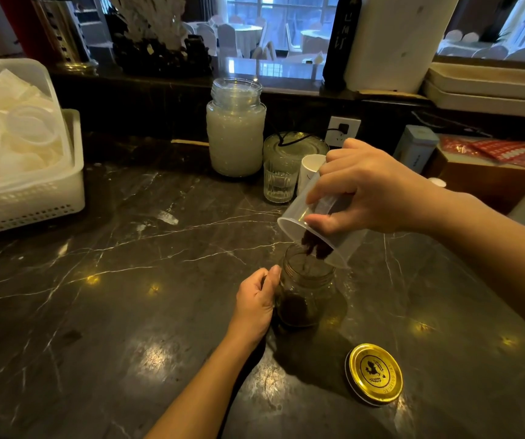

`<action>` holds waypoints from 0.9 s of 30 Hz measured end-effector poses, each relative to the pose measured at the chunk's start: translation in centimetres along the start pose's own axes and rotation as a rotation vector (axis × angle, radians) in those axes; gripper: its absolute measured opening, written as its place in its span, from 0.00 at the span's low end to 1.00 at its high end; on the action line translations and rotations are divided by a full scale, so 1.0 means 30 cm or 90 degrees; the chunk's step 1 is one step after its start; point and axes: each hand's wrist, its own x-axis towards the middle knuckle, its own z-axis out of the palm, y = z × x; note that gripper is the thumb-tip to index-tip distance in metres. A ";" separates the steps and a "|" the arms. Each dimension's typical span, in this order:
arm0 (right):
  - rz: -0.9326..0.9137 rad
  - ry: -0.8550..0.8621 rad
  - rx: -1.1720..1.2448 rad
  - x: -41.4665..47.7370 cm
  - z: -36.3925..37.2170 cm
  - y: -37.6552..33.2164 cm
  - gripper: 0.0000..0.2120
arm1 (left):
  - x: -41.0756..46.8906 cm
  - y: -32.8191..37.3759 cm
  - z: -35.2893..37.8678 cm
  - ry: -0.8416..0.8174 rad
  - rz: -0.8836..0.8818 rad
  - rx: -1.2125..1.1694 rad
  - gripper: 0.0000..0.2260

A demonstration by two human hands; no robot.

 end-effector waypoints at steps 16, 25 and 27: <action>-0.019 0.016 -0.002 -0.010 0.014 0.015 0.18 | 0.001 -0.009 0.000 0.011 -0.003 0.038 0.21; -0.040 0.033 -0.007 -0.019 0.019 0.017 0.17 | -0.002 -0.008 0.001 0.009 0.008 0.035 0.23; -0.044 0.033 -0.006 -0.019 0.021 0.014 0.17 | -0.004 -0.007 0.000 0.003 0.009 0.034 0.23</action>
